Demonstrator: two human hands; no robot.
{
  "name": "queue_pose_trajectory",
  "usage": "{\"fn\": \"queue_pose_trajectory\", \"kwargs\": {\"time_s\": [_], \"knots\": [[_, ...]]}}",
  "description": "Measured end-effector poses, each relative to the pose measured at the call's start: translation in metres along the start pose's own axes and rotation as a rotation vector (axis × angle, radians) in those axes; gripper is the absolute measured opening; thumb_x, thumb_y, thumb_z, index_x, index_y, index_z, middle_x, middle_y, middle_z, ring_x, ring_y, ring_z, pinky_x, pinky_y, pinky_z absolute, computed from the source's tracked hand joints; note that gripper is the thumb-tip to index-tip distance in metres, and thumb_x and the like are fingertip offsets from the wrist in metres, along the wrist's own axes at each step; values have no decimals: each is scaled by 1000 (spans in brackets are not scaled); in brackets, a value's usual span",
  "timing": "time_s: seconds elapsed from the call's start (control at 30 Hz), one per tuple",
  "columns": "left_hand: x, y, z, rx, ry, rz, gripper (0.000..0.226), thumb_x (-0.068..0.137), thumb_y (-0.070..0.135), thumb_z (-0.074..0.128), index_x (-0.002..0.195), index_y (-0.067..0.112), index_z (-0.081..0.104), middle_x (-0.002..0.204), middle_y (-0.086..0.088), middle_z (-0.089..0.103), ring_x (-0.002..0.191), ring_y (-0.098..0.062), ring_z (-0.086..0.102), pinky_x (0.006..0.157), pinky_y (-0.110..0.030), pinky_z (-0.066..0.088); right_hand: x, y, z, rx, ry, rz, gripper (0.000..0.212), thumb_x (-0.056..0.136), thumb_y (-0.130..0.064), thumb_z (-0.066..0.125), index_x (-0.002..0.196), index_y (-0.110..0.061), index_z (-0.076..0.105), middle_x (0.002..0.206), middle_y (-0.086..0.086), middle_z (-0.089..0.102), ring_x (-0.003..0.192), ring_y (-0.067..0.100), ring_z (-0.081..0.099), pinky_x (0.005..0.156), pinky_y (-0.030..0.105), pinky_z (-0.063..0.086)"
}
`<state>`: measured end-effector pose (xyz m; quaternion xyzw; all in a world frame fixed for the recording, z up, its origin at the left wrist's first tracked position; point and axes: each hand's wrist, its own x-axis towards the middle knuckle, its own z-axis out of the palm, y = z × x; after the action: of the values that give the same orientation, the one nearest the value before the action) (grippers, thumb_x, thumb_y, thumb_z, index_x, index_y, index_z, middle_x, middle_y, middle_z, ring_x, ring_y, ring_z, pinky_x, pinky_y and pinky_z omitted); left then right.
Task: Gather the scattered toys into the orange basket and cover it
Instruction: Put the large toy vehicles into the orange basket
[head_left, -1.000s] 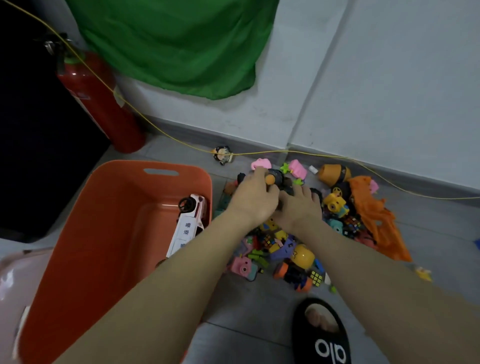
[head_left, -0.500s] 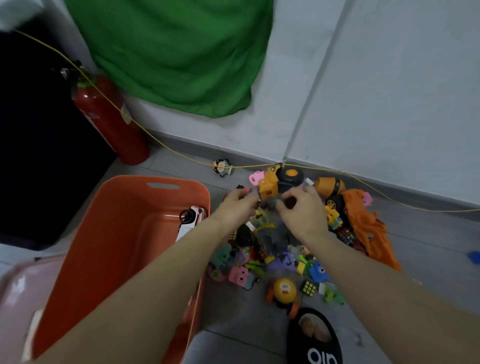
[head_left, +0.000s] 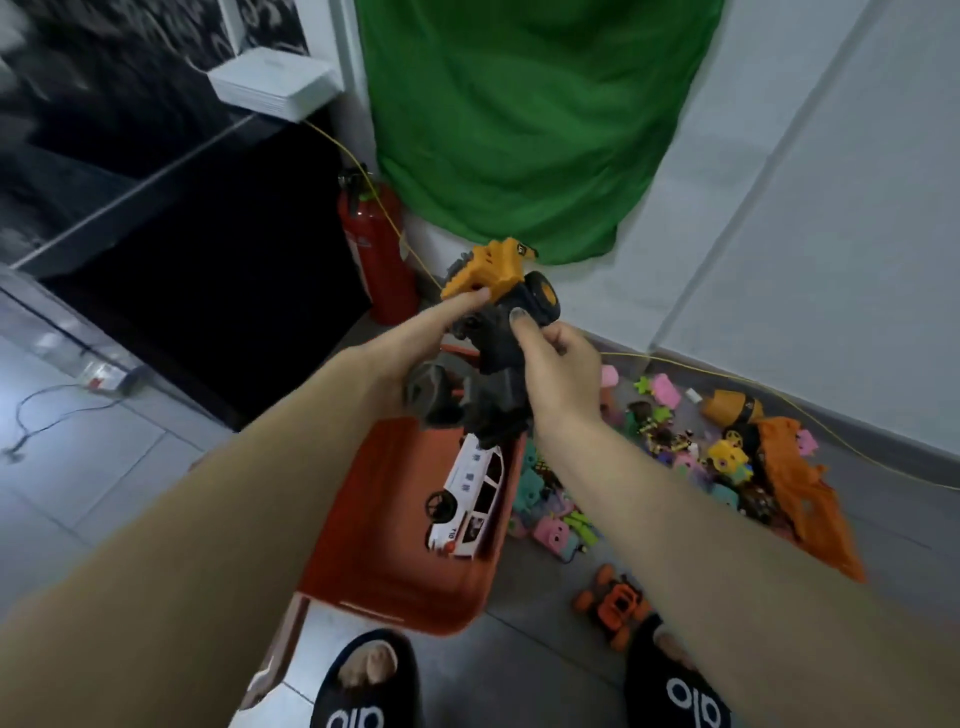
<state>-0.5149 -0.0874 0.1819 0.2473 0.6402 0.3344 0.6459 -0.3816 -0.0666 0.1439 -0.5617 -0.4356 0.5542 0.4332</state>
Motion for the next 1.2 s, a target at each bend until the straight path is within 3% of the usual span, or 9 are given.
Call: {"fn": "queue_pose_trajectory", "kwargs": {"time_s": [0.1, 0.2, 0.3, 0.43, 0.53, 0.63, 0.8, 1.03, 1.2], "knots": [[-6, -15, -26, 173, 122, -28, 41, 86, 56, 64, 110, 24, 60, 76, 8, 73, 69, 1, 68, 52, -20, 54, -12, 18, 27, 28, -34, 124, 38, 81, -47, 69, 61, -19, 53, 69, 3, 66, 73, 22, 66, 69, 36, 53], [14, -41, -58, 157, 187, -20, 83, 68, 54, 82, 134, 36, 37, 123, -1, 58, 110, -17, 59, 86, -40, 56, -15, 36, 45, 38, -88, 257, 35, 84, -47, 64, 67, -17, 58, 84, 9, 72, 83, 28, 69, 80, 44, 58], [25, -59, -77, 171, 163, -4, 72, 80, 27, 79, 133, 30, 31, 123, -14, 55, 101, -24, 61, 81, -37, 55, -14, 59, 53, -37, -148, 259, 37, 89, -49, 57, 75, -15, 52, 83, 3, 65, 82, 25, 65, 74, 36, 50], [38, -74, -91, 269, 120, 19, 68, 84, 7, 72, 133, 21, 27, 113, -18, 57, 85, -24, 61, 62, -33, 53, -20, 100, 73, -112, -263, 397, 40, 85, -65, 51, 90, -25, 57, 100, 5, 67, 97, 25, 63, 98, 49, 46], [45, -85, -102, 348, 109, -41, 65, 81, 9, 74, 128, 26, 31, 111, -20, 58, 85, -29, 63, 66, -38, 54, -28, 125, 86, 4, -240, 568, 72, 72, -81, 49, 118, -28, 63, 117, 1, 69, 113, 23, 62, 108, 49, 40], [50, -104, -108, 389, 126, -83, 71, 77, 15, 77, 128, 31, 31, 111, -18, 59, 92, -32, 67, 74, -44, 59, -25, 139, 89, 84, -205, 664, 54, 91, -66, 43, 108, -22, 69, 105, 3, 74, 99, 23, 69, 99, 45, 51], [71, -139, -112, 477, 174, -101, 80, 81, 10, 73, 143, 25, 24, 111, -13, 60, 96, -27, 65, 89, -46, 55, -11, 161, 93, -97, -163, 720, 57, 89, -65, 39, 73, -15, 61, 99, 13, 69, 93, 31, 66, 93, 49, 52], [105, -169, -117, 595, 178, -155, 83, 82, -3, 58, 152, 27, 25, 144, -11, 47, 123, -27, 51, 100, -39, 47, 7, 188, 108, -181, -228, 748, 66, 76, -74, 34, 87, -21, 72, 114, 13, 67, 102, 33, 65, 97, 49, 50], [125, -176, -115, 626, 351, -74, 54, 91, 2, 48, 141, 20, 48, 136, -13, 55, 118, -32, 56, 98, -35, 47, 15, 204, 117, -224, -226, 758, 78, 72, -75, 31, 114, -19, 67, 112, 8, 69, 102, 29, 66, 98, 45, 49]]}}
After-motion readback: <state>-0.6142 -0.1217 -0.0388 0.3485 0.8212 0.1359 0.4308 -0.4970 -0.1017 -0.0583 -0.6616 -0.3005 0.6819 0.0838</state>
